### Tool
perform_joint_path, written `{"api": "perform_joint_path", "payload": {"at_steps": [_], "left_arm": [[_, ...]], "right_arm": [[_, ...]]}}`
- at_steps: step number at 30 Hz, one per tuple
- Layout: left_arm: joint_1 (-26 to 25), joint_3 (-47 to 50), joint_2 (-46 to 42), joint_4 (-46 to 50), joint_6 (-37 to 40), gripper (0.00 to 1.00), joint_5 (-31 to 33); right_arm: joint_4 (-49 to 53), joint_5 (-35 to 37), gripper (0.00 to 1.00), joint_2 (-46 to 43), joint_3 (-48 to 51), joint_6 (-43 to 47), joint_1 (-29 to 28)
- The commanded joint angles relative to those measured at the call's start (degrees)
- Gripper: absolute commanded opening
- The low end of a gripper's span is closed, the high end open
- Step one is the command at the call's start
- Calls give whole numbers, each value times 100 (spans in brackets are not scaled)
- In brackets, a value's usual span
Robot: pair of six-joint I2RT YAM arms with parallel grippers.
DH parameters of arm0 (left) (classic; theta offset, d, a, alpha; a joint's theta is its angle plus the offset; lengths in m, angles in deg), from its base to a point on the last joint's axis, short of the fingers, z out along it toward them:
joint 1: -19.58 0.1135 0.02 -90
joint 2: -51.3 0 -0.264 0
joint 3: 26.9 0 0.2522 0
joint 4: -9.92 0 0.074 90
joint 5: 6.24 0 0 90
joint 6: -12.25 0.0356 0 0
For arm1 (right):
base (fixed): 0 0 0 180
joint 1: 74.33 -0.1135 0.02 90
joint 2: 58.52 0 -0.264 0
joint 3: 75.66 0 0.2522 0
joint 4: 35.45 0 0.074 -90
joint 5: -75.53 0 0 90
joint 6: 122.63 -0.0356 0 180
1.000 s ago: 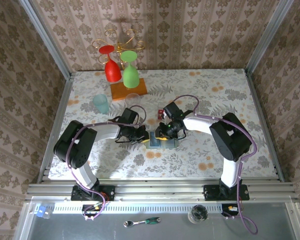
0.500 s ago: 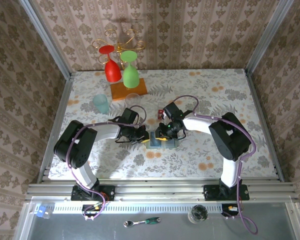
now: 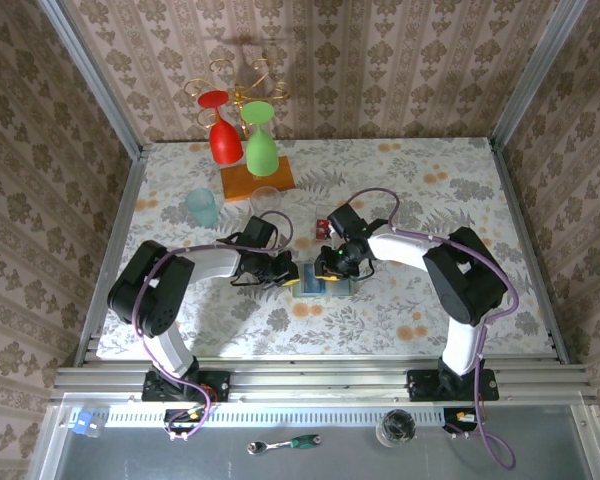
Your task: Take the credit cards out of the card holder
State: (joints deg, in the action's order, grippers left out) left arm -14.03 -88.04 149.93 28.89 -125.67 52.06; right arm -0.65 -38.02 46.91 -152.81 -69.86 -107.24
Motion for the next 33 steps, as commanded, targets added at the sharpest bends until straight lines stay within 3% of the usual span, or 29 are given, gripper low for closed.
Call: {"api": "perform_joint_path", "payload": {"at_steps": [1, 33], "left_arm": [[41, -209, -191, 258, 128, 0, 35], [-225, -527, 262, 639, 328, 0, 103]], "right_arm": [[127, 88, 25, -255, -12, 84, -5], [-183, -119, 28, -169, 284, -275, 153]]}}
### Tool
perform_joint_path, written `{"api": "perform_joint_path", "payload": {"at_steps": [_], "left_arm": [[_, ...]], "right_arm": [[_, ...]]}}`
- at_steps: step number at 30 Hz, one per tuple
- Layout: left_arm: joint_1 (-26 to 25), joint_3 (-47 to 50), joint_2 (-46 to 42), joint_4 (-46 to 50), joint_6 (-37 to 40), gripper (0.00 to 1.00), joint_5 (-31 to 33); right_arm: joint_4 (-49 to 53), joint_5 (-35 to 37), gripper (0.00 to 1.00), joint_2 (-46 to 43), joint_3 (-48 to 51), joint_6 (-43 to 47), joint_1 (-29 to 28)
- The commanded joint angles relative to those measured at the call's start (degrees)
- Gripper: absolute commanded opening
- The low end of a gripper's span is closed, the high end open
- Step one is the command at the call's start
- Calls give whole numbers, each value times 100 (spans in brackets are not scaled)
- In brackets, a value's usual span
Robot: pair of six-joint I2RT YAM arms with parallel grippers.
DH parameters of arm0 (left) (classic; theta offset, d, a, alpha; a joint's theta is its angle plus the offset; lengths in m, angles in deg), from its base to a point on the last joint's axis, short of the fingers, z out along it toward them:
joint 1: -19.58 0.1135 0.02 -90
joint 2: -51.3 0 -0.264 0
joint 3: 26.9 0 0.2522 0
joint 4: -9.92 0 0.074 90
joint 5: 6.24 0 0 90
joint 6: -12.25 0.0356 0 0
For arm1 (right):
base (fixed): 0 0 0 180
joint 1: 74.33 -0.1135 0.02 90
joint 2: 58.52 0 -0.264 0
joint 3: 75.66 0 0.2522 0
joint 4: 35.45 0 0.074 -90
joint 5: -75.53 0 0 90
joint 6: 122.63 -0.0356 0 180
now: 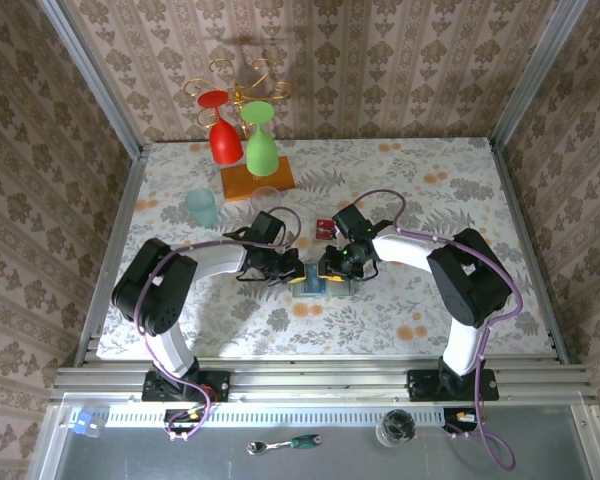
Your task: Take the credit cards out of the card holder
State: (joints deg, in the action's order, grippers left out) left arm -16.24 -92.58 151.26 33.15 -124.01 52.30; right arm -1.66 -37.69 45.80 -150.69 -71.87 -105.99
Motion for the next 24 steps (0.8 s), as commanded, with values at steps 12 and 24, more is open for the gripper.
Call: {"api": "perform_joint_path", "payload": {"at_steps": [12, 24], "left_arm": [[-2, -45, 236, 265, 159, 0, 131], [-5, -64, 234, 318, 153, 0, 150]], "right_arm": [[-291, -336, 28, 92, 176, -127, 63], [-728, -683, 27, 234, 370, -285, 130]]}}
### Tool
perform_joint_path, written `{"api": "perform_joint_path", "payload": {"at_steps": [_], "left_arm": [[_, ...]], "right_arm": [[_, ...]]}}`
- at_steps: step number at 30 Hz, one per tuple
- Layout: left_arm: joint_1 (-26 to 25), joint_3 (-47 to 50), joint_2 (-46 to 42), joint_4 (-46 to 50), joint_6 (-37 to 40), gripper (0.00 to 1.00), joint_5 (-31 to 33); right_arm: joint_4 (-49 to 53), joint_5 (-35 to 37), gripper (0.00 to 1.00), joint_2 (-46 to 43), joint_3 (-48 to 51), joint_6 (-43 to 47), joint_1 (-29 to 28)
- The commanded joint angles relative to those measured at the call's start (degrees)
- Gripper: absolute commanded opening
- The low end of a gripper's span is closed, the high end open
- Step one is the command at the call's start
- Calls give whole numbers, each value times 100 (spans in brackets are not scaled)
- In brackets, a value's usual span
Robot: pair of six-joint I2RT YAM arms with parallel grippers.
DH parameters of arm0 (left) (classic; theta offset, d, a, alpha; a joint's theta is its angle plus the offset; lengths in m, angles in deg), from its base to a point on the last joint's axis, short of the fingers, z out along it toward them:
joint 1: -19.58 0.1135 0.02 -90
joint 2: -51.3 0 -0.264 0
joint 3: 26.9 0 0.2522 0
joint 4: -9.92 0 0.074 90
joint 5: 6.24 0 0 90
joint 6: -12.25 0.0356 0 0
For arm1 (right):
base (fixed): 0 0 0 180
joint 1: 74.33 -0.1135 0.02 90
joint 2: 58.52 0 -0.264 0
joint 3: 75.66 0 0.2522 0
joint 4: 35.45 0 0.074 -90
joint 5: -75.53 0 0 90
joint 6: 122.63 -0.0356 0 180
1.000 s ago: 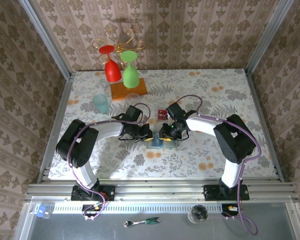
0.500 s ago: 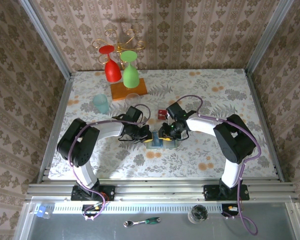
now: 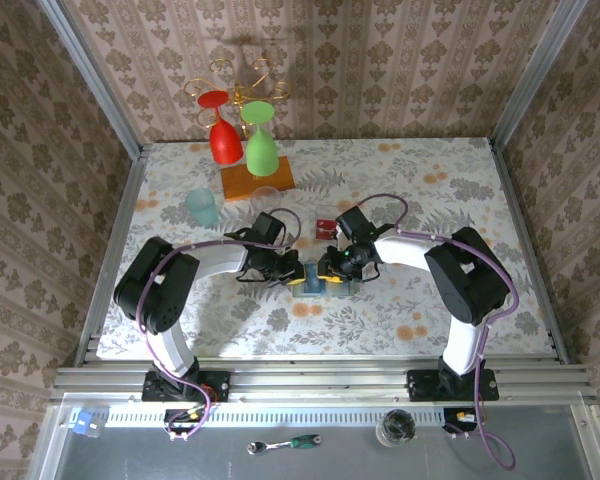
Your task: Take the credit cards out of the card holder
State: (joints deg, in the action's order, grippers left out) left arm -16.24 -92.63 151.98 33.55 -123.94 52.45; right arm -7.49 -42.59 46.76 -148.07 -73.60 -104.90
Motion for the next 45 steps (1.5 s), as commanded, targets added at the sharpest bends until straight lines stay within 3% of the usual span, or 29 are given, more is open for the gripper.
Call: {"api": "perform_joint_path", "payload": {"at_steps": [1, 23, 30, 45], "left_arm": [[-5, -55, 162, 278, 146, 0, 134], [-5, -92, 171, 314, 161, 0, 134], [-5, -96, 178, 340, 170, 0, 137], [5, -101, 147, 367, 190, 0, 143]], "right_arm": [[-193, -234, 27, 132, 124, -129, 24], [-312, -339, 21, -356, 214, -289, 74], [-357, -345, 14, -312, 213, -288, 86], [67, -35, 10, -529, 362, 133, 382]]}}
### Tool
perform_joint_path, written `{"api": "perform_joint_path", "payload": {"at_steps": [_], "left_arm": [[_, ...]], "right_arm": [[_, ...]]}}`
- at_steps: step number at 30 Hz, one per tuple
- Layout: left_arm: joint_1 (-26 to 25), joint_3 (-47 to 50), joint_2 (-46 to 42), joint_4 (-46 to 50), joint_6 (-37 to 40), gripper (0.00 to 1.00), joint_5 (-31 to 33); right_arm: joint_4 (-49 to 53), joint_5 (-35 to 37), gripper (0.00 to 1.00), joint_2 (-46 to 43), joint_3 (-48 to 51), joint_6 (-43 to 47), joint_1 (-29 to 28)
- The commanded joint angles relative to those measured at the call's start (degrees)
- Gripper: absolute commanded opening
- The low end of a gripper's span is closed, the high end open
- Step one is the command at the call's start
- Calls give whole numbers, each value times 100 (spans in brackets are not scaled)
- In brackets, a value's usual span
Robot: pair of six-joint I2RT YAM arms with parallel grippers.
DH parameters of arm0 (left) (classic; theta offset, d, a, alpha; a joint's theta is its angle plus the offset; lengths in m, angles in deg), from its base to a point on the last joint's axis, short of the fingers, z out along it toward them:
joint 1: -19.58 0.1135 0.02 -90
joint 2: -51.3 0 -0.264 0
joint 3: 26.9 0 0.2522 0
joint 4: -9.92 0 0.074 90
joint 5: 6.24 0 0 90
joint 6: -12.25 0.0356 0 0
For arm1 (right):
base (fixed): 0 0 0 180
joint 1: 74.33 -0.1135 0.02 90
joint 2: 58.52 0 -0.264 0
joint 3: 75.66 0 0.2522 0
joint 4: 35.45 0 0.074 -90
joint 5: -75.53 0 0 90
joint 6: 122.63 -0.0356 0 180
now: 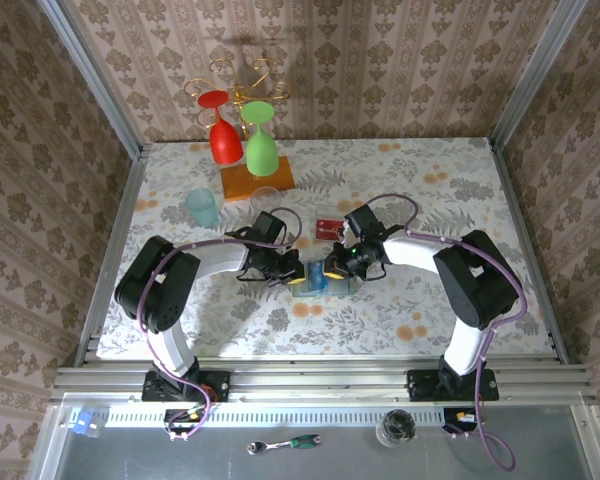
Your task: Take the credit cards out of the card holder
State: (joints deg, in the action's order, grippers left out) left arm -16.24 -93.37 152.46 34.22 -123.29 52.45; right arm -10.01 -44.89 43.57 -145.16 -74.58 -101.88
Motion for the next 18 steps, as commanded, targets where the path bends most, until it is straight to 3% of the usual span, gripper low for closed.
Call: {"api": "perform_joint_path", "payload": {"at_steps": [1, 18], "left_arm": [[6, -29, 90, 299, 120, 0, 143], [4, 6, -9, 216, 77, 0, 108]], "right_arm": [[386, 224, 10, -243, 64, 271, 99], [1295, 695, 6, -513, -371, 704, 6]]}}
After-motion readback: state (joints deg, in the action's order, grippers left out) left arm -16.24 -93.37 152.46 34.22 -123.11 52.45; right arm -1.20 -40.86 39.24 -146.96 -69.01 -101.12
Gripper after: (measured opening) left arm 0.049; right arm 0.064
